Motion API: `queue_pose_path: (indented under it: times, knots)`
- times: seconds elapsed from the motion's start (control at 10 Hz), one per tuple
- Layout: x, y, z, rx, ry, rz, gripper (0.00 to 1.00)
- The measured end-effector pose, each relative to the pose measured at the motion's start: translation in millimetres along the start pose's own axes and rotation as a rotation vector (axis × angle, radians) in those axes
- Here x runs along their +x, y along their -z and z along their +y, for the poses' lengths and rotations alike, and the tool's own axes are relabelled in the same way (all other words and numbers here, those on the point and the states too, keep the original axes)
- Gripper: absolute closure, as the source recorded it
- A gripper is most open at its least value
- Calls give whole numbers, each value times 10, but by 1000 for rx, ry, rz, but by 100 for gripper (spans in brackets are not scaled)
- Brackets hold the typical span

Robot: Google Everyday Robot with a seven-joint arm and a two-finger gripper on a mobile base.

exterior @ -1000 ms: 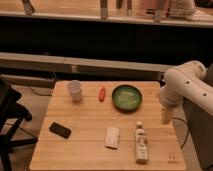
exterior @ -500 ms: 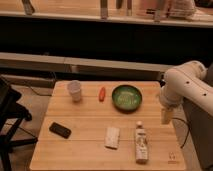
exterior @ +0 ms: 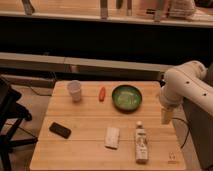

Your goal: Drag the ceramic bowl in a circle

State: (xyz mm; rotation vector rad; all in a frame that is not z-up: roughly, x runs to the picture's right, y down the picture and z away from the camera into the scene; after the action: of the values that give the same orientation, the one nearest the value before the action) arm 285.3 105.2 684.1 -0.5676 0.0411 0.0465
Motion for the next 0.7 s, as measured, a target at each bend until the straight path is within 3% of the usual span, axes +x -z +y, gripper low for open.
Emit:
queue_pose_path:
  times: [0.2,0.5,0.7]
  knots:
    - [-17,-4,-19,6,13,10,20]
    - [-369,-50,-186,35,114,40,20]
    - [-411,-61,-218,44,133,51,20]
